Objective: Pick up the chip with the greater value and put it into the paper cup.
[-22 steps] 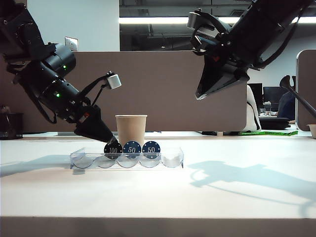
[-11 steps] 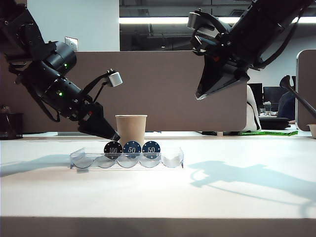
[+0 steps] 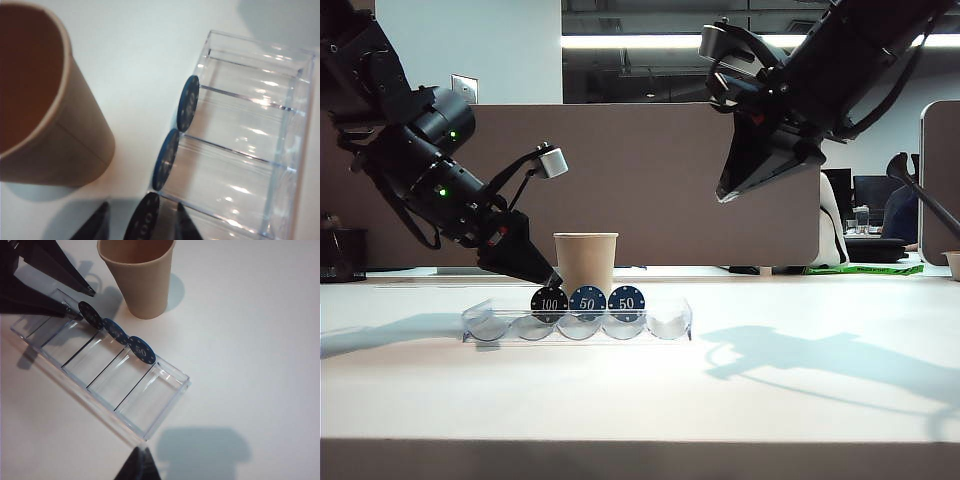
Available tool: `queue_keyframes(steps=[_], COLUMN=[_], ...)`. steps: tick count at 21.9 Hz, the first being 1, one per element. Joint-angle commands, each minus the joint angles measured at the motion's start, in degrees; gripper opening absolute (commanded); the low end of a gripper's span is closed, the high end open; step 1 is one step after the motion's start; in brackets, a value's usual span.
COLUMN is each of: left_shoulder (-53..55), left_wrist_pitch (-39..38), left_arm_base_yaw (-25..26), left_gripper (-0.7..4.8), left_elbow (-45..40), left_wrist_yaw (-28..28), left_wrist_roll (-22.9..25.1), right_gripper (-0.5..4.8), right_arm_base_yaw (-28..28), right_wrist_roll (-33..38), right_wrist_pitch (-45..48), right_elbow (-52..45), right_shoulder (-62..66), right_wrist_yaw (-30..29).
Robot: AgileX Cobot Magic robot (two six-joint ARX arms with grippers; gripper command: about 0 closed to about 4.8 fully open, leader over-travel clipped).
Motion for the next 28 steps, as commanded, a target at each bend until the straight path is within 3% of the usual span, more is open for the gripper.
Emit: queue_keyframes(steps=[1, 23, 26, 28], left_shoulder=[0.2, 0.8, 0.8, 0.8], left_wrist_pitch=[-0.4, -1.2, -1.2, -1.2], left_arm_base_yaw=[-0.1, -0.1, -0.1, -0.1], left_gripper=[1.43, 1.42, 0.70, 0.55], left_elbow=[0.2, 0.2, 0.2, 0.2], left_wrist_yaw=[0.2, -0.3, -1.3, -2.0], left_wrist_roll=[-0.2, -0.2, -0.2, -0.2], right_gripper=[-0.01, -0.01, -0.01, -0.01], right_arm_base_yaw=[0.0, 0.0, 0.0, 0.0], right_wrist_roll=[-0.2, -0.2, -0.2, -0.2], right_wrist_pitch=[0.6, 0.6, 0.6, 0.6], right_elbow=[0.2, 0.2, 0.2, 0.2], right_shoulder=[-0.2, -0.1, 0.1, 0.1], right_wrist_yaw=[-0.1, -0.1, -0.1, -0.1])
